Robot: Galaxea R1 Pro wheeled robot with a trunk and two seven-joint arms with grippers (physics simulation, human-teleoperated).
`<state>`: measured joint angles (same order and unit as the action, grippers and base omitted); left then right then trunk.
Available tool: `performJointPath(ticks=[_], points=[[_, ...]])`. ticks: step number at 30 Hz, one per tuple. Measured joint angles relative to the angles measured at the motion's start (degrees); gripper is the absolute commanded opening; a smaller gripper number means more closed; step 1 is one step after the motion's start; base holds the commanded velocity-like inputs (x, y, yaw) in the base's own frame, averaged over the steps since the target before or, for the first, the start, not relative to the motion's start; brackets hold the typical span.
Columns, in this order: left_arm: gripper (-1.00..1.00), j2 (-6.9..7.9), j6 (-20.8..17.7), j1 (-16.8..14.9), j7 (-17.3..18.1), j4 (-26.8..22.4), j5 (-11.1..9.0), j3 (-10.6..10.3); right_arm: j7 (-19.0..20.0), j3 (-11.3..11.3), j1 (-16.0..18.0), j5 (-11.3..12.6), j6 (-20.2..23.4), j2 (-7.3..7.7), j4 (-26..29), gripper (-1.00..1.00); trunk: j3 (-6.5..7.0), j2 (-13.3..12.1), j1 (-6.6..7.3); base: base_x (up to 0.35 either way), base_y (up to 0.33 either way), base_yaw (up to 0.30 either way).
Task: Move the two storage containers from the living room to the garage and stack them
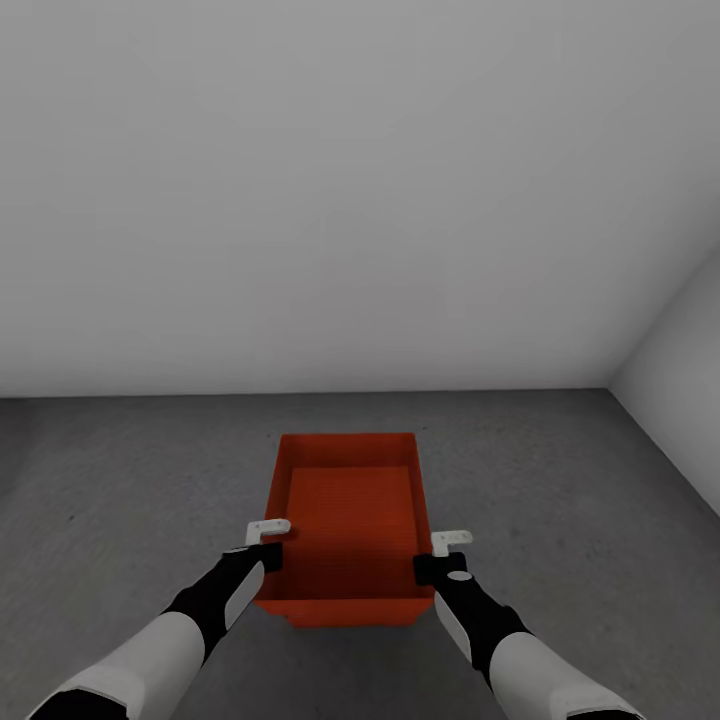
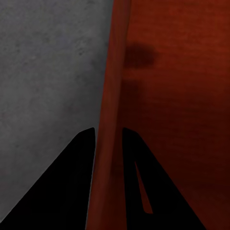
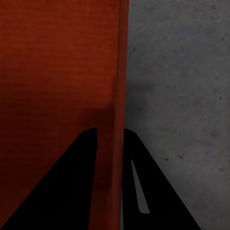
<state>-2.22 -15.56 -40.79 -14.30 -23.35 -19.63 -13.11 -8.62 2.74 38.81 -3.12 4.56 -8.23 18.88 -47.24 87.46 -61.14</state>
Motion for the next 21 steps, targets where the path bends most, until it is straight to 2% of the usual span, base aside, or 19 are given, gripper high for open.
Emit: performJointPath(ticks=[5,21], points=[[-1.0,0.0,0.0,0.0,-0.02,0.0,-0.03,-0.03,0.01,0.0,0.0,-0.01,0.01,0.0,0.0,-1.0,-0.9,2.01,-1.1,0.0,0.0,0.0],[-1.0,0.0,0.0,0.0,0.07,-0.01,0.12,0.13,0.03,-0.08,0.01,-0.13,0.01,-0.02,0.03,-1.0,-0.9,2.02,-1.1,0.0,0.0,0.0]])
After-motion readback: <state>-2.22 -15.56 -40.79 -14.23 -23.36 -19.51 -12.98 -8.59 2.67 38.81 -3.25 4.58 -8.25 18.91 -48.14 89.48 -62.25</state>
